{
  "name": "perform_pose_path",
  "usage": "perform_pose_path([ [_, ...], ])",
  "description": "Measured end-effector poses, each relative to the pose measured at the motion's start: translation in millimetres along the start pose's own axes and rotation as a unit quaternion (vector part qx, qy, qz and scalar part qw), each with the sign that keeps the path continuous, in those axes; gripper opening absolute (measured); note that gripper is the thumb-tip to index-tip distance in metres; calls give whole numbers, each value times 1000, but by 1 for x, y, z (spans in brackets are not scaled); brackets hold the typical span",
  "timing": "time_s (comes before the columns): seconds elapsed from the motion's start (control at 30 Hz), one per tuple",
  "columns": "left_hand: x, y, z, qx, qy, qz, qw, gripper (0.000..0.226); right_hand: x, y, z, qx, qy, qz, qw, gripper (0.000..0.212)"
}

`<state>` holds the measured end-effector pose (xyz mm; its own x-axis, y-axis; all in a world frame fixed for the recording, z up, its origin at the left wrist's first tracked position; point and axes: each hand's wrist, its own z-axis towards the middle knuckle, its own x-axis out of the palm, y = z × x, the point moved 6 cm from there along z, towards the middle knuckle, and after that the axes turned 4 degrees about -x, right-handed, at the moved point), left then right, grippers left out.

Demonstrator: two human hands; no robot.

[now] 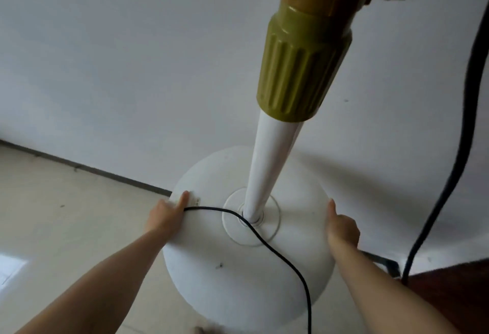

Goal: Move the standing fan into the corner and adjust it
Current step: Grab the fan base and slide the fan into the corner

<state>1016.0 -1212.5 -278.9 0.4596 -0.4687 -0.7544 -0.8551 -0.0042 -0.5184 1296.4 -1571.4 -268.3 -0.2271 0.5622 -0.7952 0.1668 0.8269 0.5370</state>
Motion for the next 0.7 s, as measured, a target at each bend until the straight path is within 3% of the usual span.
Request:
perform_pose_path([
  [0.23, -125, 89, 32, -79, -89, -55, 991, 85, 82, 141, -50, -151, 72, 5, 986, 76],
  [0.7, -381, 311, 120, -199, -186, -94, 958, 90, 319, 386, -257, -241, 178, -31, 954, 72],
])
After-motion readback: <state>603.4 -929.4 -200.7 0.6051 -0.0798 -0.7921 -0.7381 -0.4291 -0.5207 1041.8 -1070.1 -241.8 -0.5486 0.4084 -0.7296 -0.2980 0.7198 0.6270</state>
